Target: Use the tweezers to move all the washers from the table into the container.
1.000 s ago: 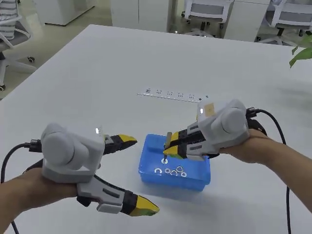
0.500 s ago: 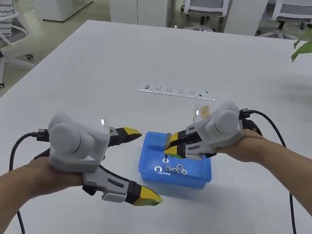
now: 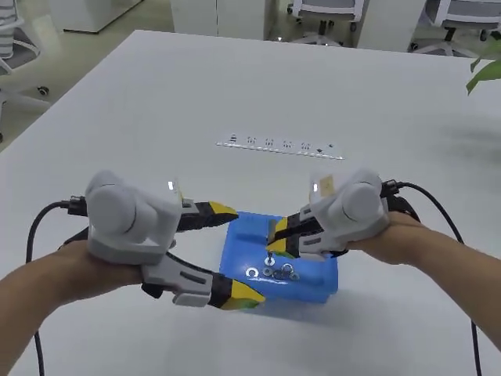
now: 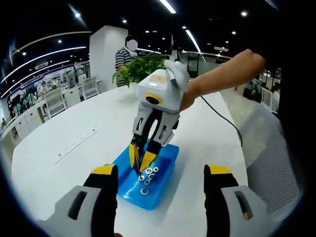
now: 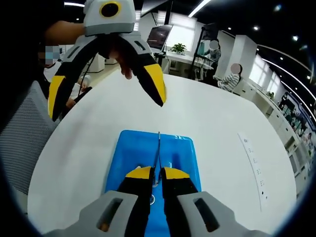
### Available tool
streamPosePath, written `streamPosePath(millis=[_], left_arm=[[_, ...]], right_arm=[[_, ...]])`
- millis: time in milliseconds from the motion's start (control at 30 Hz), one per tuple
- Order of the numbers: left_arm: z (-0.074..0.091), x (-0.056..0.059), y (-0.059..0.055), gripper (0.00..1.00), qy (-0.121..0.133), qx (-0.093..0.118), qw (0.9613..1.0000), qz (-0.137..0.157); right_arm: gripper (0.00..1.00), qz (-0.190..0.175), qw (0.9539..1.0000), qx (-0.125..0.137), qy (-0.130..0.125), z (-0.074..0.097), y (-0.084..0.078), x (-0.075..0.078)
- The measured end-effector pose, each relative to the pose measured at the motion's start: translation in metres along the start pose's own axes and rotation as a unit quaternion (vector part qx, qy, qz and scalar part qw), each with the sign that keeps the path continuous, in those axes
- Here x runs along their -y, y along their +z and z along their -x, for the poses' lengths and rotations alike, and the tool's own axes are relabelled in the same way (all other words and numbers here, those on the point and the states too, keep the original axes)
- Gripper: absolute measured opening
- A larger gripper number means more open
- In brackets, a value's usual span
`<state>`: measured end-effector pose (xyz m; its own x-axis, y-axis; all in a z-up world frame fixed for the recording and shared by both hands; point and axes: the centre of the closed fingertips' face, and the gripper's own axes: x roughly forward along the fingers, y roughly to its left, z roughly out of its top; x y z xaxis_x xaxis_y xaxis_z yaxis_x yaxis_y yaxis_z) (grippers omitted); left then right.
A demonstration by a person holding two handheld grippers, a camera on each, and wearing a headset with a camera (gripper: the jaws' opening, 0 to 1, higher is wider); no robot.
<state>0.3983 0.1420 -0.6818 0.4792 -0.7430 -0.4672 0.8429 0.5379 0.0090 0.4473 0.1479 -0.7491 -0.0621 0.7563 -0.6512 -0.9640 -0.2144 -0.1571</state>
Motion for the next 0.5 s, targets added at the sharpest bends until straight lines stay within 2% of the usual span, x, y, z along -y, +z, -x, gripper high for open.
streamPosePath(millis=[167, 333, 500], left_arm=[[-0.008, -0.009, 0.008, 0.58, -0.007, 0.002, 0.9998, -0.021], [-0.017, -0.019, 0.012, 0.43, -0.016, -0.009, 0.9989, -0.044], [-0.026, -0.024, 0.016, 0.29, -0.025, -0.015, 0.9976, -0.063]], right_arm=[[0.08, -0.001, 1.0000, 0.000, 0.003, 0.000, -0.002, -0.001], [0.08, -0.001, 1.0000, 0.000, 0.004, 0.001, -0.004, 0.000], [0.08, -0.002, 1.0000, 0.001, 0.005, 0.002, -0.004, 0.000]])
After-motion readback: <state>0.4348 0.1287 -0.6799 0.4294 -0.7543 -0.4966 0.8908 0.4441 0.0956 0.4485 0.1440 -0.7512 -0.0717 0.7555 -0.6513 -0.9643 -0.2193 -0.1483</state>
